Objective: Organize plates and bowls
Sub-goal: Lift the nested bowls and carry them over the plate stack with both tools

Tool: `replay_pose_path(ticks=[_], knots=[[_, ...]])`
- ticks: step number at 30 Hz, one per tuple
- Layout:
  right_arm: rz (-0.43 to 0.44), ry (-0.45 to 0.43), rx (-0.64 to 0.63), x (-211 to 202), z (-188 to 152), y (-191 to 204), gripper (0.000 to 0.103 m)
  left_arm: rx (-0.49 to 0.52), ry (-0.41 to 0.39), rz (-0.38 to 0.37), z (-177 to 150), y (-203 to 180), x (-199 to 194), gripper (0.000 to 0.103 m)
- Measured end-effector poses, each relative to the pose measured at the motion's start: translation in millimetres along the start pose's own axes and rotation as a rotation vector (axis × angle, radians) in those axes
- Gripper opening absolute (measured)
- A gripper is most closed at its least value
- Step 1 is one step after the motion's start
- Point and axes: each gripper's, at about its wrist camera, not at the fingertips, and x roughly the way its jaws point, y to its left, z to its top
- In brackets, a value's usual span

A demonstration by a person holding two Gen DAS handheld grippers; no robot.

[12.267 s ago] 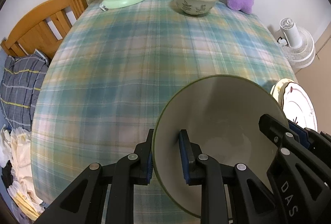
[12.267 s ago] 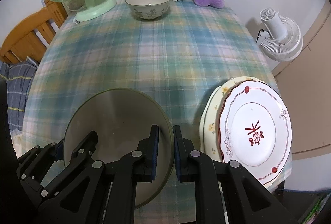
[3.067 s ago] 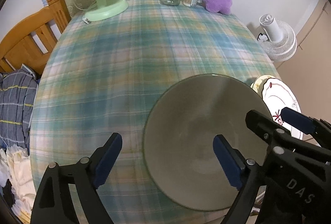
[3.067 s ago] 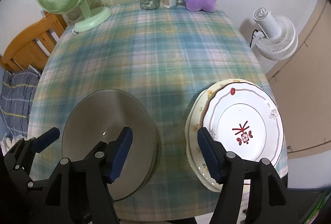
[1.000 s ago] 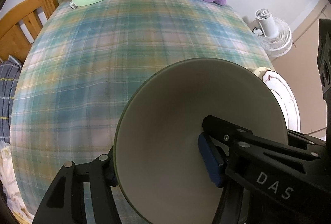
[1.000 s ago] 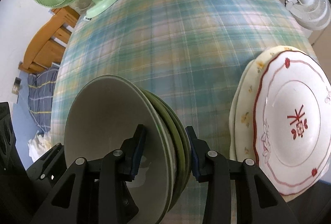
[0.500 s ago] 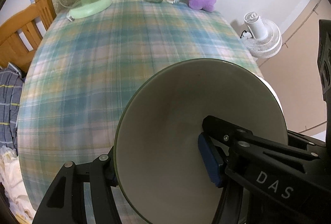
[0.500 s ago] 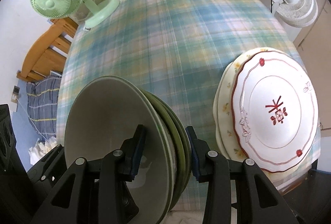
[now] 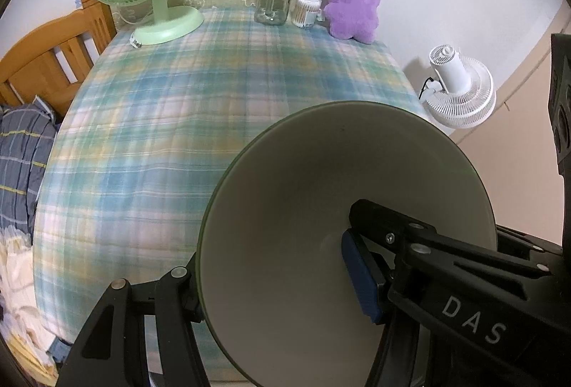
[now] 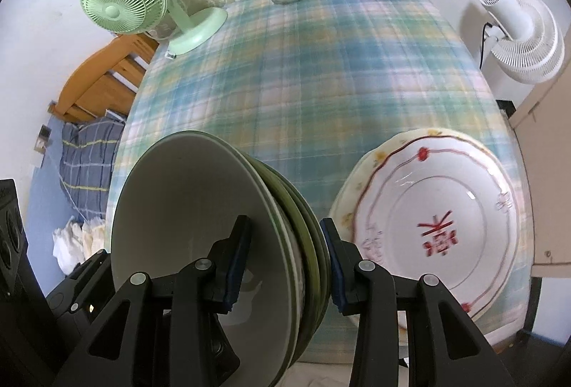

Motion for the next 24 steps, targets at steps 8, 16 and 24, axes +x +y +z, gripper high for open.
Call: replay_pose_path(ticks=[8,16,24], knots=[[0.01,0.008,-0.029,-13.9,4.9,-28.7,0.042,-0.024,-0.012,0.012,2.2,-30.7,3.1,0.063],[0.007,0.003,-0.043,-24.6,9.3,-55.7,0.042,-0.029,-0.021,0.006,2.8,-60.5,8.4,0.063],[-0.004,0.011,-0.04,-30.8,11.0,-88.8,0.042,-0.034,-0.015,0.0,1.2,-90.0,19.4,0.063]])
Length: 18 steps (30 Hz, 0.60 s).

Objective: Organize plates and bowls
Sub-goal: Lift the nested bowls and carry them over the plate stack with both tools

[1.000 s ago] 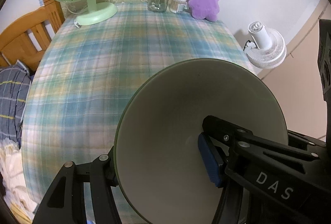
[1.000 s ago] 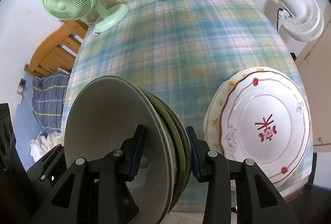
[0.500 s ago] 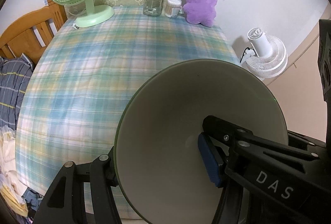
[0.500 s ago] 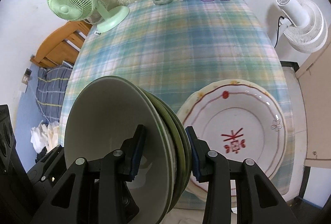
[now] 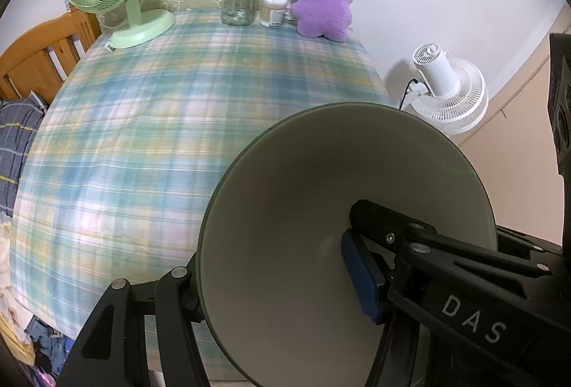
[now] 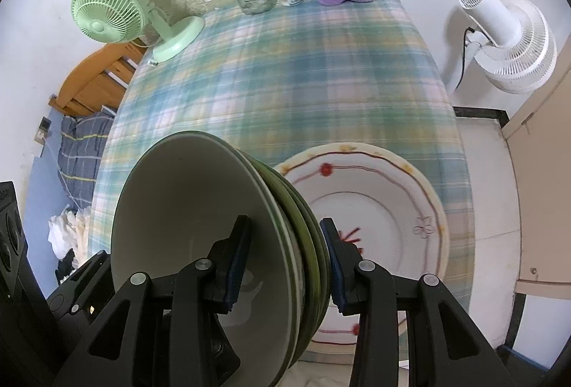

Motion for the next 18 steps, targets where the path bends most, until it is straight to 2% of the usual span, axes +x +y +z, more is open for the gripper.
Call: replay_pose_path(ticks=[18], knots=[[-0.032,0.021,0.04,-1.2,-0.7,-52.7,0.042,0.018,0.043,-0.036,-1.6,-43.1,28.4,0.063]])
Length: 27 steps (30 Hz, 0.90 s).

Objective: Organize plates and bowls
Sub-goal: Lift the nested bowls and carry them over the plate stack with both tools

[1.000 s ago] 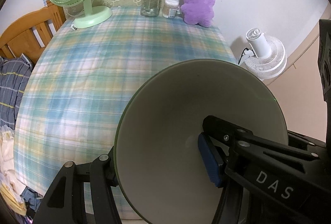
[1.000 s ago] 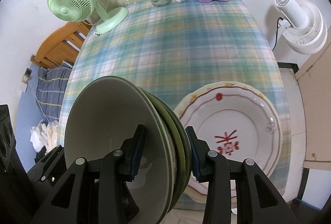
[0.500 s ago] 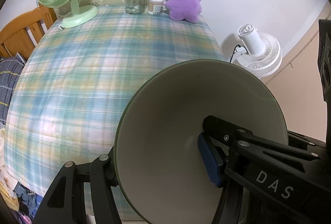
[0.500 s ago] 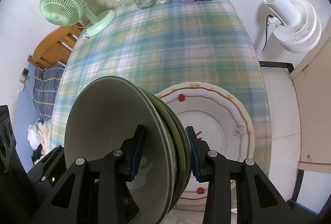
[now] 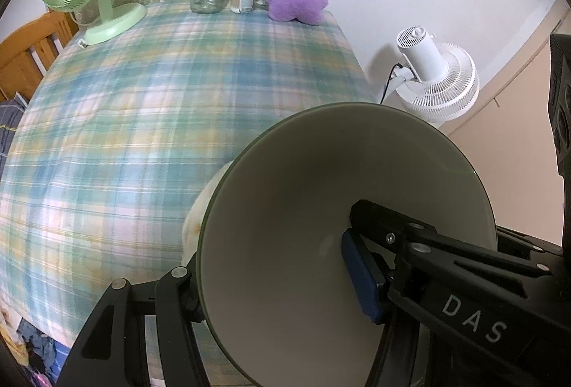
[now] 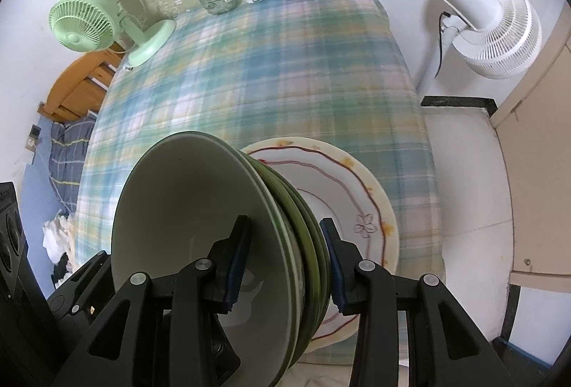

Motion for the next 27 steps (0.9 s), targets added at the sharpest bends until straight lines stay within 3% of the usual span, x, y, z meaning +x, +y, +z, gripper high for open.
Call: replay_pose_path(ticks=[18,27], knots=[[-0.018,0.079,0.021,27.4,5.8,-16.6,0.043,-0.035,0.075,0.007,3.9,0.2,29.7,0.062],[-0.009,0.08,0.031,32.7,8.9,-18.3,0.045,-0.013,0.06,0.025,5.4,-2.6,31.1,0.06]])
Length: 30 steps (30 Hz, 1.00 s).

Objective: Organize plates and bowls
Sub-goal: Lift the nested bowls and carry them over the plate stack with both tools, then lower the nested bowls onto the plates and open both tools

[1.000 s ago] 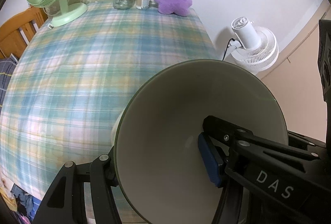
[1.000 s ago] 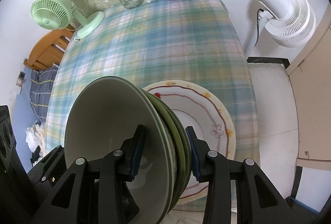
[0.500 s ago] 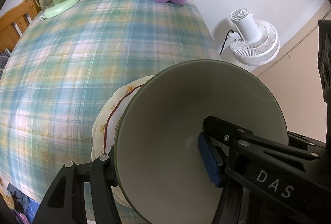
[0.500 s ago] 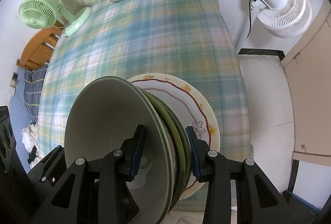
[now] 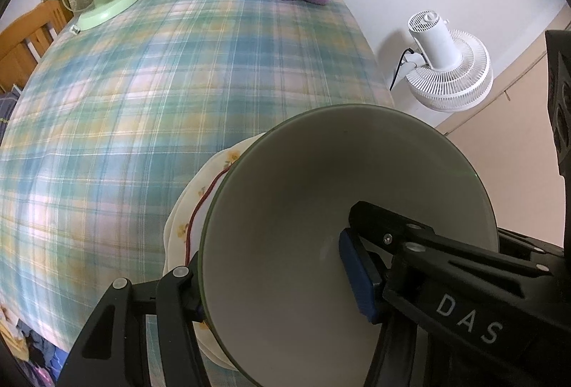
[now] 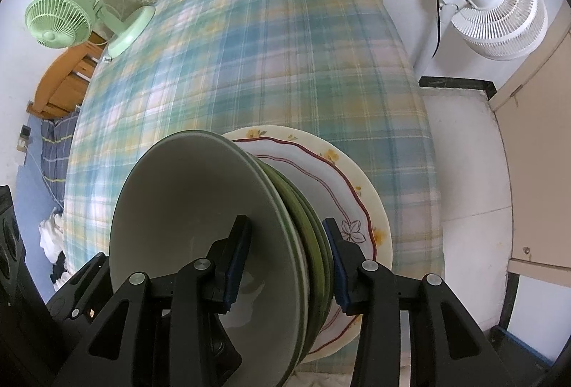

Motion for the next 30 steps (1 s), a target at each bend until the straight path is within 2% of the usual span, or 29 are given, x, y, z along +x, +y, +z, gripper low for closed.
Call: replay_pose_path(ticks=[10,14,17,18,20,22,27,30], knots=[[0.028,-0.02,0.021,-1.2,-9.4,-6.1,0.046,0.026,-0.017,0.023,-7.0,-5.5,-1.7,0.061],[0.021,-0.046,-0.004,-2.0,-10.5,-4.0,0.046,0.019,-0.018,0.038,-8.3,-6.0,-2.1,0.065],[0.017,-0.051,-0.03,-2.2,-11.5,-2.7,0.047,0.011,-0.019,0.059,-10.7,-5.8,-3.2,0.075],[0.008,-0.052,-0.04,-2.5,-12.0,-2.4,0.05,0.007,-0.024,0.059,-11.4,-5.3,-4.6,0.076],[-0.024,-0.07,-0.046,-6.0,-13.4,-2.9,0.063,0.014,-0.051,0.066,-12.3,-6.9,-9.1,0.079],[-0.047,-0.099,-0.043,-11.1,-15.4,-4.4,0.069,0.032,-0.079,0.067,-12.9,-10.8,-14.0,0.08],[-0.084,-0.15,-0.037,-28.0,-17.4,-9.2,0.07,0.022,-0.124,0.096,-12.1,-13.2,-24.0,0.089],[-0.091,-0.174,-0.053,-38.7,-20.8,-7.6,0.07,0.018,-0.156,0.103,-14.9,-15.1,-35.5,0.089]])
